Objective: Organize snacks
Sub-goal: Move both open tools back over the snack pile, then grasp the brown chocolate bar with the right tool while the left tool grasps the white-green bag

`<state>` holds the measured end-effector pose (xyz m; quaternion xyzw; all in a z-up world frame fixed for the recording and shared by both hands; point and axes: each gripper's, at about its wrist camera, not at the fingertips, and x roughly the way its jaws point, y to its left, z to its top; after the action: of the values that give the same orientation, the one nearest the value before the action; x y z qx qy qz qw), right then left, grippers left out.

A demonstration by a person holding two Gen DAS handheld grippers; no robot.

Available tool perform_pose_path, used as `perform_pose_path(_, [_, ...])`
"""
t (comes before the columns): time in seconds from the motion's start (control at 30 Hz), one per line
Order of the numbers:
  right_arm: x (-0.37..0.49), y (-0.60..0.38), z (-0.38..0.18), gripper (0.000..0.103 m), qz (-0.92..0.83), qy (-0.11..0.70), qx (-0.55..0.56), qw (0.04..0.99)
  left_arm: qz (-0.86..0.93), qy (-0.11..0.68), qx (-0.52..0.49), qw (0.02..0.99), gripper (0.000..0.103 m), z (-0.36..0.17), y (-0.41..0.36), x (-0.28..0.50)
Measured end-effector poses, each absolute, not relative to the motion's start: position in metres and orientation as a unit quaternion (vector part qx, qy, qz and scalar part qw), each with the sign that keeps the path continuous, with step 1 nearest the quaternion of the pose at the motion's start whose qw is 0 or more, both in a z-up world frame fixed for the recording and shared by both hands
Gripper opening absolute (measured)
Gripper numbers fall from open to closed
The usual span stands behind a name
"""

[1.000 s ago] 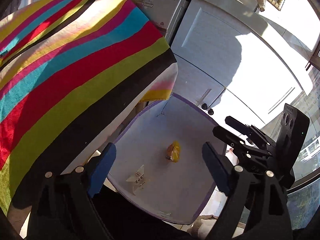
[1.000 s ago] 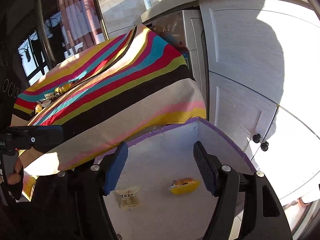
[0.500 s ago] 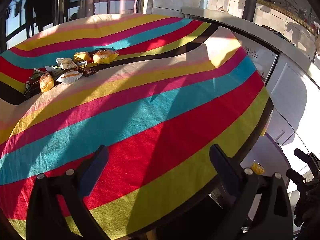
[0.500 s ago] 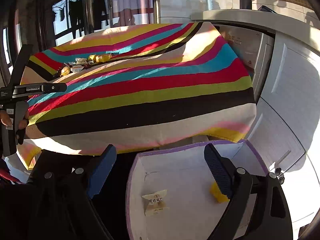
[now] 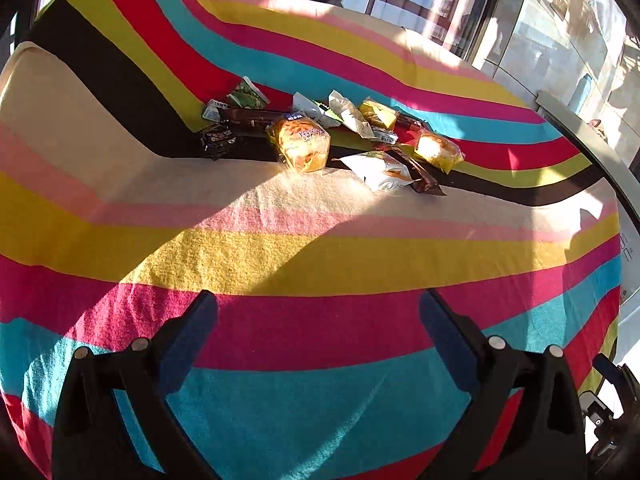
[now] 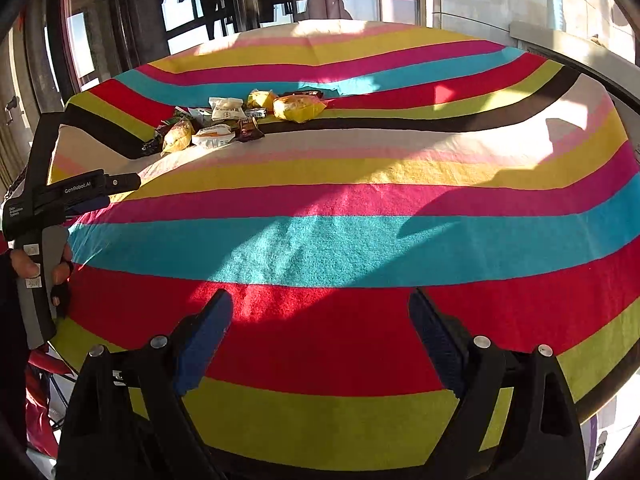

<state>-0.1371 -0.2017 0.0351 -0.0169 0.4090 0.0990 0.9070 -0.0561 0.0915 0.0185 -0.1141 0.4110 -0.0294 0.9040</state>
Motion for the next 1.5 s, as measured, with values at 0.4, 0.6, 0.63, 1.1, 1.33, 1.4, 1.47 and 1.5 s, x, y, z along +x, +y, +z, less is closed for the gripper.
perform_pose_path(0.4, [0.047,-0.11,0.031,0.068,0.155,0.438,-0.05,0.884,-0.049,0.403,-0.158,0.9,0.101,0.014,0.103,-0.054])
perform_pose_path(0.6, [0.088,-0.074,0.018,0.053,0.158,0.449,-0.095,0.874,-0.051,0.402,-0.161,0.9,0.101,0.014,0.101,-0.054])
perform_pose_path(0.63, [0.093,-0.072,0.018,0.05,0.161,0.448,-0.092,0.875,-0.051,0.401,-0.162,0.9,0.101,0.014,0.102,-0.055])
perform_pose_path(1.1, [0.025,-0.109,0.033,0.024,0.185,0.44,-0.08,0.875,-0.065,0.429,-0.103,0.895,0.101,0.017,0.084,-0.04])
perform_pose_path(1.33, [-0.03,-0.164,0.034,0.024,0.174,0.439,-0.039,0.88,-0.136,0.423,0.011,0.896,0.101,0.049,0.033,0.049])
perform_pose_path(1.4, [-0.037,-0.173,0.034,0.024,0.171,0.435,-0.029,0.884,-0.156,0.454,0.019,0.877,0.101,0.042,0.025,0.081])
perform_pose_path(1.47, [-0.041,-0.178,0.035,0.024,0.174,0.428,-0.02,0.887,-0.152,0.464,0.031,0.872,0.1,0.037,0.02,0.1])
perform_pose_path(1.5, [-0.042,-0.179,0.035,0.024,0.172,0.426,-0.019,0.888,-0.151,0.468,0.039,0.87,0.099,0.033,0.017,0.108])
